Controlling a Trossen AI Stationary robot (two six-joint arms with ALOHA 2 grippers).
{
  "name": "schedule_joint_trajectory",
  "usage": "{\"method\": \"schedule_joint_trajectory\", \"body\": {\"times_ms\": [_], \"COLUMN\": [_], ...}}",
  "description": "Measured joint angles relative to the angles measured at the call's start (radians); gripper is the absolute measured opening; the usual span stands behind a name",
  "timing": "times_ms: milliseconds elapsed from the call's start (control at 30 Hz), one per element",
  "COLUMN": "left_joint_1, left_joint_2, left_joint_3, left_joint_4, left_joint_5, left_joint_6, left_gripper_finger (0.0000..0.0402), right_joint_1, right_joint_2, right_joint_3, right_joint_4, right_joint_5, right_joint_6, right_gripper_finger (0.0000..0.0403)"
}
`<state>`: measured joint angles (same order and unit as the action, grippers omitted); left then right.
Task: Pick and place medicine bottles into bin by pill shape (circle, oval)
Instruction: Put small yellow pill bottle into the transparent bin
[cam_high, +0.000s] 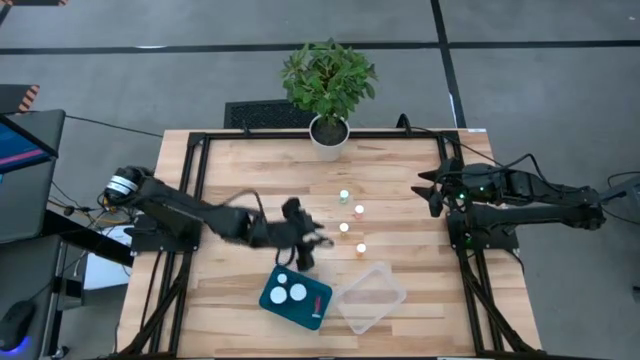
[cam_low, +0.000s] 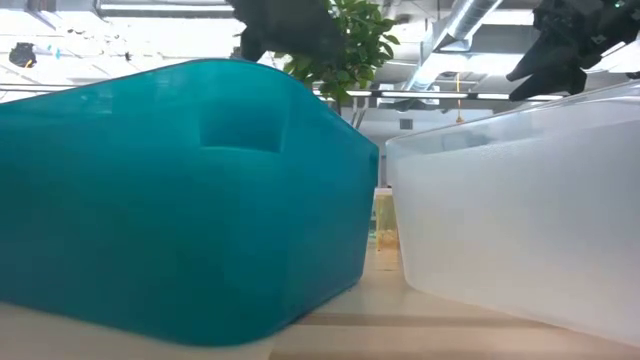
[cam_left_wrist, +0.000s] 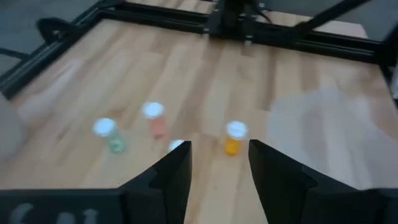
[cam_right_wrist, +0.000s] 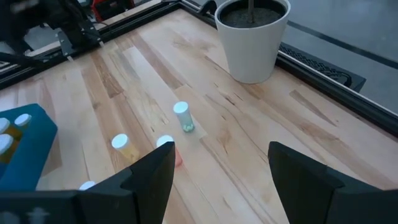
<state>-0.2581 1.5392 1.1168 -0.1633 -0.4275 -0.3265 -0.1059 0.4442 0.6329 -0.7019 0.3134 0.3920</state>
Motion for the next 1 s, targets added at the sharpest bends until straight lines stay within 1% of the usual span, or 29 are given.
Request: {"method": "schedule_joint_trajectory", "body": {"times_ms": [100,233,333,500,667,800,1000], "left_joint_1": [0.074,0.129,0.136,0.106,0.087,0.067,0.041], "left_joint_2": [-0.02,-0.021,-0.022,-0.022,-0.022,-0.022,-0.045], "left_joint_3": [0.0,0.0,0.0,0.0,0.0,0.0,0.0], "left_joint_4": [-0.007,-0.004,0.0,-0.009,-0.006,-0.005,-0.005], "left_joint_5": [0.099,0.259,0.309,0.316,0.31,0.308,0.31], "left_joint_6": [0.025,-0.016,-0.034,-0.033,-0.037,-0.063,-0.107], "left_gripper_finger": [0.0159,0.0187,0.0212,0.0234,0.0236,0.0236,0.0236], "right_joint_1": [0.0,0.0,0.0,0.0,0.0,0.0,0.0], "right_joint_2": [0.001,0.029,0.062,0.105,0.136,0.168,0.224], "right_joint_3": [0.0,0.0,0.0,0.0,0.0,0.0,0.0], "right_joint_4": [-0.006,-0.012,-0.012,-0.011,-0.005,0.025,0.084], "right_joint_5": [-0.004,-0.051,-0.054,-0.057,-0.061,-0.107,-0.134], "right_joint_6": [0.0,0.003,0.003,0.003,0.003,0.002,-0.001], "right_gripper_finger": [0.0271,0.0271,0.0271,0.0271,0.0271,0.0271,0.0271]}}
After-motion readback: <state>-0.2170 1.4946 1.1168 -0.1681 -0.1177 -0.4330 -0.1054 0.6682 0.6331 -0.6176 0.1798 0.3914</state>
